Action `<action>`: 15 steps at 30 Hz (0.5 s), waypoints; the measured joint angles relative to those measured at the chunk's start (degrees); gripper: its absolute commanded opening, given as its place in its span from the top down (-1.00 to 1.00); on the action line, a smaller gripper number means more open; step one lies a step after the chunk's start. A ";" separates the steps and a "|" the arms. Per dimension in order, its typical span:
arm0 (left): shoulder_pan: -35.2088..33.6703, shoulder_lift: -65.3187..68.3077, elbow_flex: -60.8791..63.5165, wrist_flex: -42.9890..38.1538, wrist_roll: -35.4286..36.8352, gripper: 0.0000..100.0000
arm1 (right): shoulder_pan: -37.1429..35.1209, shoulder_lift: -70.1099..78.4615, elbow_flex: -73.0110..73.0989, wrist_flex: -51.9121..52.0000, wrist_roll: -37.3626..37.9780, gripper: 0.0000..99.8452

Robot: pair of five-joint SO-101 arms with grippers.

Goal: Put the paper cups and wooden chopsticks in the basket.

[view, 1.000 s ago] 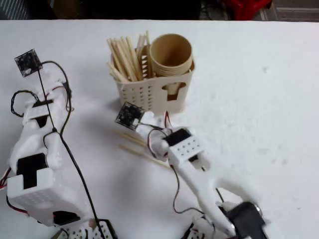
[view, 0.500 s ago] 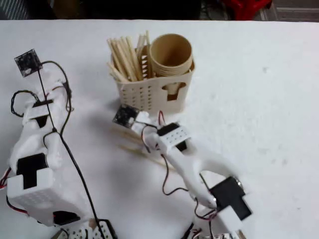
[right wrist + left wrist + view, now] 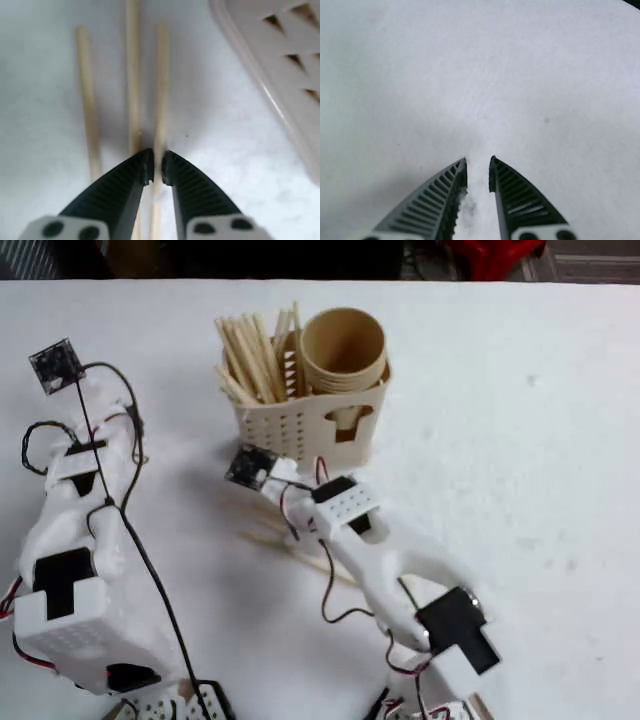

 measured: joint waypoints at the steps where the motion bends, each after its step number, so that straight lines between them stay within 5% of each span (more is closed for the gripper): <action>1: 0.00 0.00 0.00 0.00 0.00 0.82 | -0.09 -1.41 0.70 0.53 0.00 0.97; 15: 0.00 0.00 0.00 0.00 0.00 0.82 | -0.79 -40.35 6.95 0.26 -3.25 0.97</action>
